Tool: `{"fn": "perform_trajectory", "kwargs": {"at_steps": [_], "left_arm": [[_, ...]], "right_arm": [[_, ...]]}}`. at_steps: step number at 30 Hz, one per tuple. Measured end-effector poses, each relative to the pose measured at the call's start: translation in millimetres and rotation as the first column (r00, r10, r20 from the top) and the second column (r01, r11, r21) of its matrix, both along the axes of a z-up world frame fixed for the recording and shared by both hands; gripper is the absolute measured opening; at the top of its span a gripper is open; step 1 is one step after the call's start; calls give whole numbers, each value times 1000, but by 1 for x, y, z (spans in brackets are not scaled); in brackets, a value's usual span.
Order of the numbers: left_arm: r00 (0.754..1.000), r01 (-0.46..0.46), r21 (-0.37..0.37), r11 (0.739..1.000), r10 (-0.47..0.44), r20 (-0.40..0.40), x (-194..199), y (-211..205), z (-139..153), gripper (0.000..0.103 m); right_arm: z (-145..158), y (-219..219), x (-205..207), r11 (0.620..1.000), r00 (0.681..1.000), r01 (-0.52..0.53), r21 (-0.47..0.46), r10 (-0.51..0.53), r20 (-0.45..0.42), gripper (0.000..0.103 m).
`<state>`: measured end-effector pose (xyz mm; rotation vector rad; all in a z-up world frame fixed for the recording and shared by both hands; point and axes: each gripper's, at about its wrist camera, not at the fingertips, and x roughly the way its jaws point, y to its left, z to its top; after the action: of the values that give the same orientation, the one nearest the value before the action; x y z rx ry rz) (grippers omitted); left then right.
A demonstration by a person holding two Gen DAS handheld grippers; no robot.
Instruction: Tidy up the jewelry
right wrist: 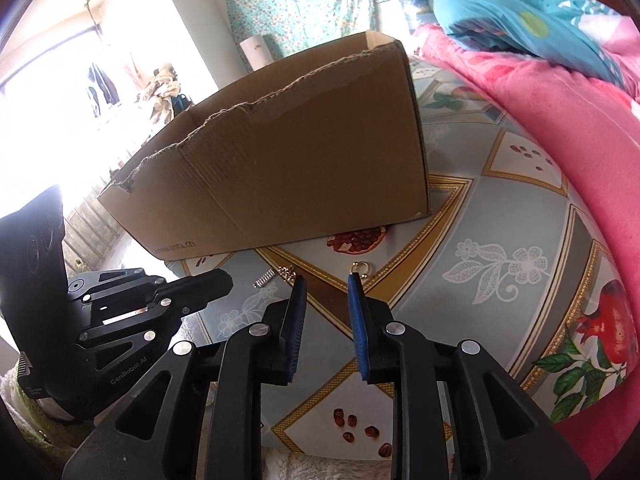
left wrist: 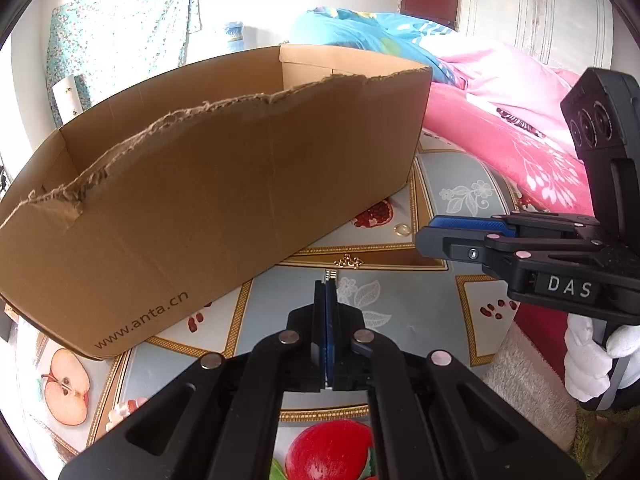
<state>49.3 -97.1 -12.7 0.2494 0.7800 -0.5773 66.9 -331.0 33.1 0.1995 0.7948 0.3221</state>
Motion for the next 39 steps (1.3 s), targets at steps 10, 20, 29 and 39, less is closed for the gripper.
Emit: {"fn": "perform_trajectory", "kwargs": {"at_steps": [10, 20, 29, 39], "left_arm": [[1000, -19, -1, 1000, 19, 3, -7, 12, -3, 0], [1000, -26, -28, 999, 26, -1, -4, 21, -4, 0], [1000, -6, -27, 1000, 6, -2, -4, 9, -4, 6], [1000, -9, 17, 1000, 9, 12, -3, 1, -8, 9]], "right_arm": [[-6, 46, 23, 965, 985, -165, -202, 173, 23, 23], [-7, 53, 27, 941, 981, -189, -281, 193, -13, 0], [10, 19, 15, 984, 993, -121, -130, 119, -22, 0], [0, 48, 20, 956, 982, -187, -225, 189, -12, 14]]}}
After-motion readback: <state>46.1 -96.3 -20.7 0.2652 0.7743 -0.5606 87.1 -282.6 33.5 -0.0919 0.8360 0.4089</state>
